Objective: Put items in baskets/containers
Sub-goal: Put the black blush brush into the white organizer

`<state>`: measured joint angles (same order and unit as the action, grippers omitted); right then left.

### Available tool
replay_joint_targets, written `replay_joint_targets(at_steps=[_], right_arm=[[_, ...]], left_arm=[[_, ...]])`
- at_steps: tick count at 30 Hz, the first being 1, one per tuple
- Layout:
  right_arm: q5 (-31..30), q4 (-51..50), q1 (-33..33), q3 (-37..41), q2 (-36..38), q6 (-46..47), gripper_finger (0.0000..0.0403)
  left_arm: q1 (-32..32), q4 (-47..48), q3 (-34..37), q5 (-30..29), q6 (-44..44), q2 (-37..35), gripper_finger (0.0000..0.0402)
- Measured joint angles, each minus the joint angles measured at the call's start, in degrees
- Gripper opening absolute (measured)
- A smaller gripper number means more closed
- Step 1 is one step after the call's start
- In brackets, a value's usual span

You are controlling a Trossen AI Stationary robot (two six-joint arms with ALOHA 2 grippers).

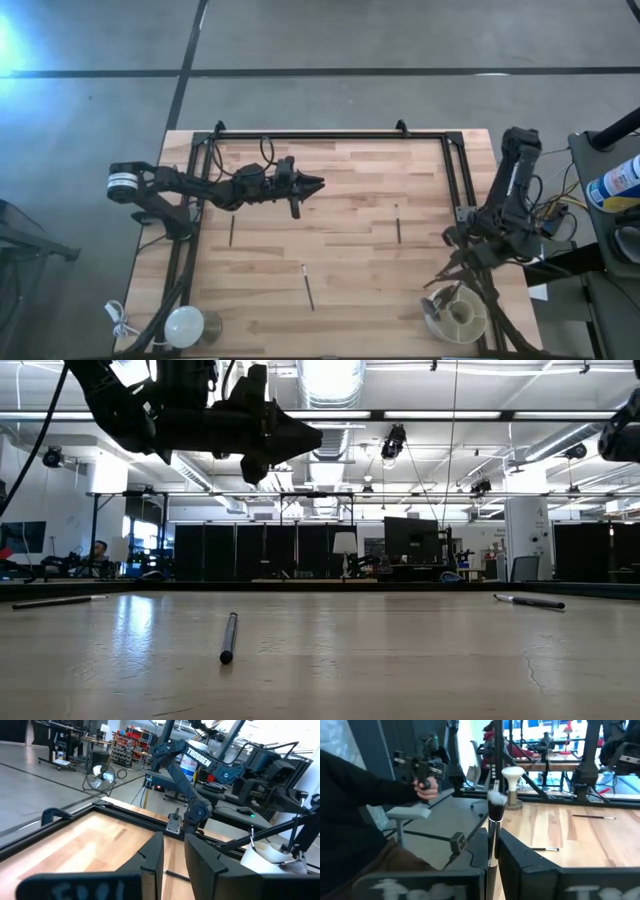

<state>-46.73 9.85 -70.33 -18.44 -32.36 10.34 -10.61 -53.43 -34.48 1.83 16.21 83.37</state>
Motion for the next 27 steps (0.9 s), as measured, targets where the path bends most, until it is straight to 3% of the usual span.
replay_joint_targets(at_steps=[7, 12, 22, 27], right_arm=[[-7.45, -1.32, -7.54, -2.41, -1.13, -0.25, 0.0015], [-9.0, -9.34, -11.17, -8.83, -3.58, 2.66, 0.0015], [-8.52, -37.21, -20.66, -26.1, -14.78, 29.39, 0.0015], [-8.76, -46.61, -24.47, -29.99, -20.25, 39.82, 0.0015]], left_arm=[[0.0, 0.58, 0.0, -0.03, -0.18, 0.0, 0.0071], [0.0, 2.4, 0.04, 0.17, -3.55, 0.02, 0.0071], [0.0, 2.86, 0.06, 0.19, -7.57, 0.02, 0.0071], [-0.04, 3.04, 0.07, 0.19, -8.28, 0.02, 0.0071]])
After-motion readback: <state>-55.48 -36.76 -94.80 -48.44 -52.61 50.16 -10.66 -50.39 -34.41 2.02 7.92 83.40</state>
